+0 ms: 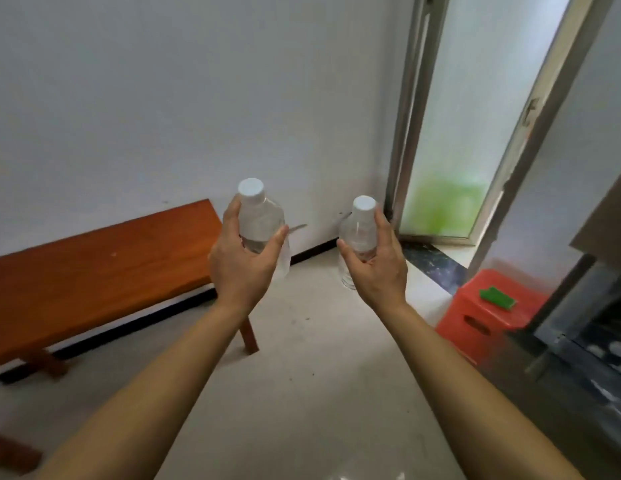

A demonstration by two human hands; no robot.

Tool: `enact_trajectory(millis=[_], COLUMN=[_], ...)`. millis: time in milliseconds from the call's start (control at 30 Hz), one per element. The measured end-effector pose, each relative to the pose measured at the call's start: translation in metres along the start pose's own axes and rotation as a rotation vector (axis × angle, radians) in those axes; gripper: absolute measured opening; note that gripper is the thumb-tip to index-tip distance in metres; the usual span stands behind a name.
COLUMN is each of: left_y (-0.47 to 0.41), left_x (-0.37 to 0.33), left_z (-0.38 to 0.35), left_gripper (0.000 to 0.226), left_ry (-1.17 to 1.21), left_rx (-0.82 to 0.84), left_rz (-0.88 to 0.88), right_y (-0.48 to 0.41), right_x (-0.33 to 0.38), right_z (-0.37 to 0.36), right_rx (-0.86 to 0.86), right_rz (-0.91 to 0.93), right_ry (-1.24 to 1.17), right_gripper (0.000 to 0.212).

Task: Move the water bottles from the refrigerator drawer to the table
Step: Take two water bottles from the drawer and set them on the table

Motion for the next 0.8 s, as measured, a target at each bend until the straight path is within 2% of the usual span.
enact_trajectory(millis=[233,400,600,800], left_y=[-0.058,-0.089,-0.133,-0.207], left_x=[0.145,0.24,0.337,0.439], left_z=[0.162,0.24,0.278,0.273], left_gripper=[0.074,0.072,0.073,0.074], left_ry=[-0.172,-0.268,-0.264,-0.276], left_rx=[-0.196,-0.262,-0.296,-0.291], left_rz=[0.112,0.233,0.358,0.432], right_y=[0.015,0.03,0.034,0.003], right_x=[0.113,0.17,0.204,0.207], right_z=[-0.213,-0.341,-0.463,-0.59], right_rx=[0.192,0.36,0.51,0.575], right_rz=[0.053,0.025,0.011,-0.014], right_ry=[-0.189,-0.27,-0.31,-0.333], right_gripper=[0.083,0.086,0.077,0.074])
Point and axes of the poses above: each hand's wrist, its own y-axis away from the middle knuckle, its own z-axis out of the back of the hand, x = y × z, the point moved 2 cm from there along -y, towards the middle knuckle, and after that the axes turned 4 degrees about -y, right-handed, at the moved point
